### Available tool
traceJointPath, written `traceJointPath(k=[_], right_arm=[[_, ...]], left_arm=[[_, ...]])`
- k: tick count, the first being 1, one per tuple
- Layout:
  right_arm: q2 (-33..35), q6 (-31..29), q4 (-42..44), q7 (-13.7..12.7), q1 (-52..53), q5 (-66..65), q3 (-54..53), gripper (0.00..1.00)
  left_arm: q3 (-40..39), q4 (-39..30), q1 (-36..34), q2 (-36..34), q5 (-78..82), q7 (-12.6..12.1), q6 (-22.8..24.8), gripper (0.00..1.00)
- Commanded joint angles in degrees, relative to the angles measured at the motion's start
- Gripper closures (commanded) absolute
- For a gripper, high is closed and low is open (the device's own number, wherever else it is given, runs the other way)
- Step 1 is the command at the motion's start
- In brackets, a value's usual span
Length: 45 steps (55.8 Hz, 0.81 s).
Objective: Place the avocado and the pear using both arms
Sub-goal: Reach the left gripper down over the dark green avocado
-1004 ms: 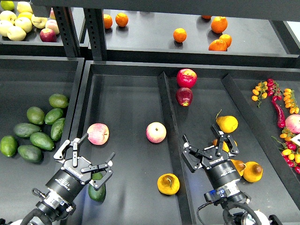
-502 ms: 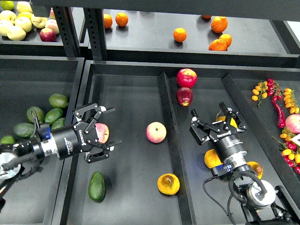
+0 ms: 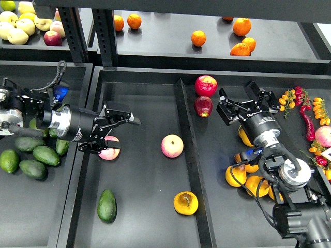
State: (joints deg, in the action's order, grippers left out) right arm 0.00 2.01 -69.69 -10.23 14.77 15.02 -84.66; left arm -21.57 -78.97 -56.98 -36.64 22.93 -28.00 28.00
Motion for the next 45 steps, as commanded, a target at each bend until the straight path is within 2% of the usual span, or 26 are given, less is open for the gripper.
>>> traceJointPath(k=[1, 11, 23, 31, 45], right_arm=[[0.0, 0.01, 2.01, 0.03, 1.75, 0.01, -0.94, 0.01], [0.0, -0.08, 4.65, 0.03, 4.39, -0.08, -1.38, 0.0], [0.0, -0.08, 5.18, 0.03, 5.01, -0.08, -1.29, 0.0], [0.0, -0.17, 5.18, -0.06, 5.1, -0.08, -1.29, 0.0], [0.0, -0.52, 5.18, -0.06, 4.74, 0.01, -1.29, 0.0]], left_arm=[[9.34, 0.04, -6.47, -0.72, 0.88, 0.0, 0.0, 0.01], [20.85, 0.57, -11.31, 0.07, 8.87, 0.0, 0.0, 0.01], [27.19, 2.15, -11.31, 3.06, 14.59, 0.0, 0.0, 0.01], [29.39, 8.91, -11.14, 10.7, 14.68, 0.0, 0.0, 0.01], [34.4, 16.21, -10.61, 18.18, 14.24, 0.0, 0.0, 0.01]])
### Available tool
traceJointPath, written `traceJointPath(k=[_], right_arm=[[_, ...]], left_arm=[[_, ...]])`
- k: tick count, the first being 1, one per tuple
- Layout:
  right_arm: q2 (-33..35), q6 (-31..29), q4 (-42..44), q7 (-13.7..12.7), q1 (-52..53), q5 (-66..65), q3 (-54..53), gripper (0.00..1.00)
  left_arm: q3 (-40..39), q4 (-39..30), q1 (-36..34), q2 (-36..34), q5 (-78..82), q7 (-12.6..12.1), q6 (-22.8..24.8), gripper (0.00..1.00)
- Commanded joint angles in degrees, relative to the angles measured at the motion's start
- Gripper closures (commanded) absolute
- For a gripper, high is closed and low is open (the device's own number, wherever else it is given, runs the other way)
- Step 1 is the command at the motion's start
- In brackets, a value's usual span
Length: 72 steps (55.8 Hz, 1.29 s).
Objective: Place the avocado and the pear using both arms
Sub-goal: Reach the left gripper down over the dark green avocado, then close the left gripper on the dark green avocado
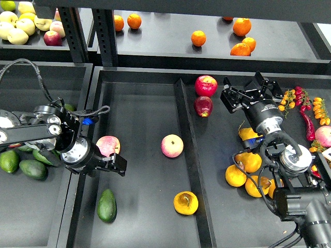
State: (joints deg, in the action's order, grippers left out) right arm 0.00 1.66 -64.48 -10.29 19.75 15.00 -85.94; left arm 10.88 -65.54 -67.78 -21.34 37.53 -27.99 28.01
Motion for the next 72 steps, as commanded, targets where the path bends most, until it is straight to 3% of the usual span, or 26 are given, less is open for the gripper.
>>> traceJointPath(k=[1, 18, 54, 72], right_arm=[[0.0, -0.26, -0.04, 0.01, -0.24, 0.02, -0.02, 0.0], [0.0, -0.35, -0.12, 0.01, -0.5, 0.11, 0.07, 0.0], [0.0, -0.52, -0.12, 0.01, -0.5, 0.2, 0.07, 0.0], [0.0, -0.52, -0.12, 0.01, -0.68, 0.2, 0.07, 0.0]], left_arm=[[2.13, 3.22, 0.1, 3.15, -0.26, -0.01, -0.01, 0.01], [4.77, 11.66, 3.17, 7.54, 0.0, -0.01, -0.01, 0.01], [4.15, 17.9, 7.48, 13.78, 0.27, -0.01, -0.01, 0.04], [4.24, 18.6, 9.06, 13.43, 0.62, -0.01, -0.01, 0.04]])
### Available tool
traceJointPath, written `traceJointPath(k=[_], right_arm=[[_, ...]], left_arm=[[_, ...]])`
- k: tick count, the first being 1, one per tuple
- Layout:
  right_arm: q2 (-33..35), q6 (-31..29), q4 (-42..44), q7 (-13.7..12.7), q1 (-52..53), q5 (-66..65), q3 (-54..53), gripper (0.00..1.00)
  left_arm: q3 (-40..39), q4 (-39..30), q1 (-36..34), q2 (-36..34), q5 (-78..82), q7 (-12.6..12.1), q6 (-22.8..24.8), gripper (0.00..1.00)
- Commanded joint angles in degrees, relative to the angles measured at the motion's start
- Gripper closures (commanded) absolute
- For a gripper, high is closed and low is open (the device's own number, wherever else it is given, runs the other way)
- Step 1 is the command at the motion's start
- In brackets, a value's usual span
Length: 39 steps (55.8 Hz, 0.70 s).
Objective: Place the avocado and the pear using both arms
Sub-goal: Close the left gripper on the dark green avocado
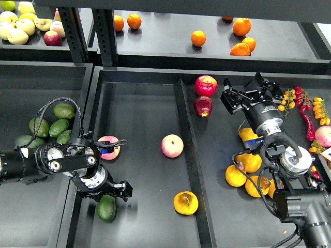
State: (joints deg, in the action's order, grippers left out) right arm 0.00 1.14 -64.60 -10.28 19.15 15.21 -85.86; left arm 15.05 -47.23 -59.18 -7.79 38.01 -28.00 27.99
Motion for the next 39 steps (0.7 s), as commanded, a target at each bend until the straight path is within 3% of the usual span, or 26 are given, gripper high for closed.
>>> traceJointPath(k=[1, 17, 28, 39], right_arm=[[0.0, 0.0, 0.0, 0.0, -0.08, 0.0, 0.0, 0.0], [0.0, 0.0, 0.0, 0.0, -0.08, 0.0, 0.08, 0.01], [0.0, 0.0, 0.0, 0.0, -0.17, 0.0, 0.08, 0.0], [0.0, -0.09, 0.0, 0.0, -0.17, 0.0, 0.08, 0.0]], left_arm=[[-0.02, 0.29, 0.65, -0.12, 0.14, 0.0, 0.01, 0.04], [-0.46, 0.56, 1.44, 0.32, 0.93, 0.0, 0.01, 0.12], [-1.69, 0.64, 1.35, 0.41, 0.14, 0.0, 0.01, 0.47], [-2.31, 1.35, 1.53, 0.32, -1.97, 0.0, 0.01, 0.75]])
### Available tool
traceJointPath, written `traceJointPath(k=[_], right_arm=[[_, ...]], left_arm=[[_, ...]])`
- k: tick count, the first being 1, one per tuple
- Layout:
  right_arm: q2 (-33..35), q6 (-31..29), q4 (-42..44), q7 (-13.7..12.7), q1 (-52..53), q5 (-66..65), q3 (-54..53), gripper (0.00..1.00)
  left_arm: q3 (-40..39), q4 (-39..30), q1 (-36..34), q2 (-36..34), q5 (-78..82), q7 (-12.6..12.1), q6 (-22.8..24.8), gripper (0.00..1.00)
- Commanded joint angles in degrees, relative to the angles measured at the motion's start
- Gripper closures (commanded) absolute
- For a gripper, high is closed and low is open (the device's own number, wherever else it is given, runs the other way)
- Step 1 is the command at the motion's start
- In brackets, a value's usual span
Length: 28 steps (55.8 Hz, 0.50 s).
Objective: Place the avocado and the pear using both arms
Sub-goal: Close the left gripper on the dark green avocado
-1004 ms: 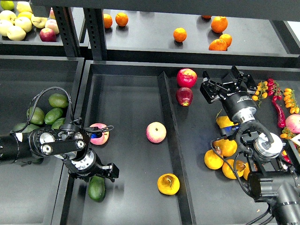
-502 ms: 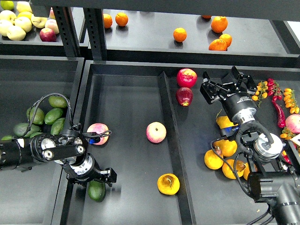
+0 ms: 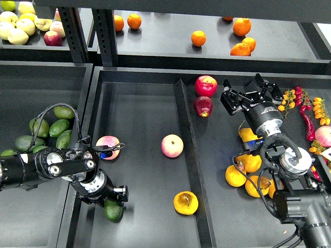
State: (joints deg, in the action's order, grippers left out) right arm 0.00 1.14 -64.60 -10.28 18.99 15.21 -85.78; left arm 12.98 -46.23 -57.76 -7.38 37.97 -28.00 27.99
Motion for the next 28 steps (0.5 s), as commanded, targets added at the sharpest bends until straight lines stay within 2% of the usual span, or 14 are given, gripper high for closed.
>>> traceJointPath(k=[1, 6, 11, 23, 28], right_arm=[[0.0, 0.0, 0.0, 0.0, -0.01, 0.0, 0.0, 0.0], [0.0, -0.09, 0.0, 0.0, -0.01, 0.0, 0.0, 0.0], [0.0, -0.09, 0.0, 0.0, -0.01, 0.0, -0.09, 0.0], [0.0, -0.09, -0.09, 0.0, -0.71, 0.0, 0.0, 0.0], [0.0, -0.09, -0.26, 0.0, -0.88, 0.0, -0.09, 0.0]], left_arm=[[-0.24, 0.35, 0.11, -0.09, -2.54, 0.0, 0.01, 0.77], [-0.24, 0.26, 0.02, -0.17, -4.57, 0.0, 0.01, 0.85], [-0.32, 0.26, 0.02, -0.17, -5.27, 0.0, 0.01, 0.89], [-0.41, -0.53, -1.03, -0.7, -7.38, 0.0, 0.01, 0.9], [-0.32, -1.23, -3.93, -1.75, -9.05, 0.0, 0.01, 0.9]])
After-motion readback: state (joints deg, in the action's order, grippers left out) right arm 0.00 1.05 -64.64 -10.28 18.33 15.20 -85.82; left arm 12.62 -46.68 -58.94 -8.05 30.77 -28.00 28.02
